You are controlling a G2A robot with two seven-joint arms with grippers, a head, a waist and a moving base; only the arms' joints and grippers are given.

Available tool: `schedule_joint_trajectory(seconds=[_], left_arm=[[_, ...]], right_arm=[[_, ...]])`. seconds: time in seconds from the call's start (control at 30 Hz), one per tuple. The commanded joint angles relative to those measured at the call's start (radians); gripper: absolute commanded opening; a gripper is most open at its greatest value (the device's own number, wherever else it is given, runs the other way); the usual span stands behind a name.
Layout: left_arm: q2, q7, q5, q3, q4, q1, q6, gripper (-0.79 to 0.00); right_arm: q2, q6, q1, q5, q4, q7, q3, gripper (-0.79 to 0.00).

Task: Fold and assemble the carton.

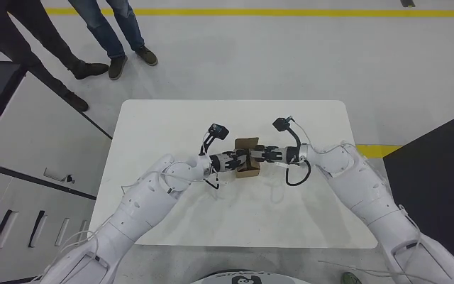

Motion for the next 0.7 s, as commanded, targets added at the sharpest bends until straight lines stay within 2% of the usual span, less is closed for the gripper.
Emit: schedule_joint_trajectory(seconds=[0.0, 0.4, 0.67], left_arm=[[0.005, -0.004, -0.003, -0.017, -0.02, 0.013, -0.008, 0.0], [0.037, -0.088, 0.012, -0.097, -0.175, 0.099, -0.041, 0.0], [0.037, -0.085, -0.001, -0.095, -0.164, 0.105, -0.042, 0.0]], right_arm=[[0.008, -0.022, -0.012, 0.029, -0.005, 0.017, 0.029, 0.0], [0.049, -0.128, -0.089, 0.249, -0.041, 0.138, 0.17, 0.0], [0.047, -0.119, -0.096, 0.276, -0.045, 0.126, 0.166, 0.0]])
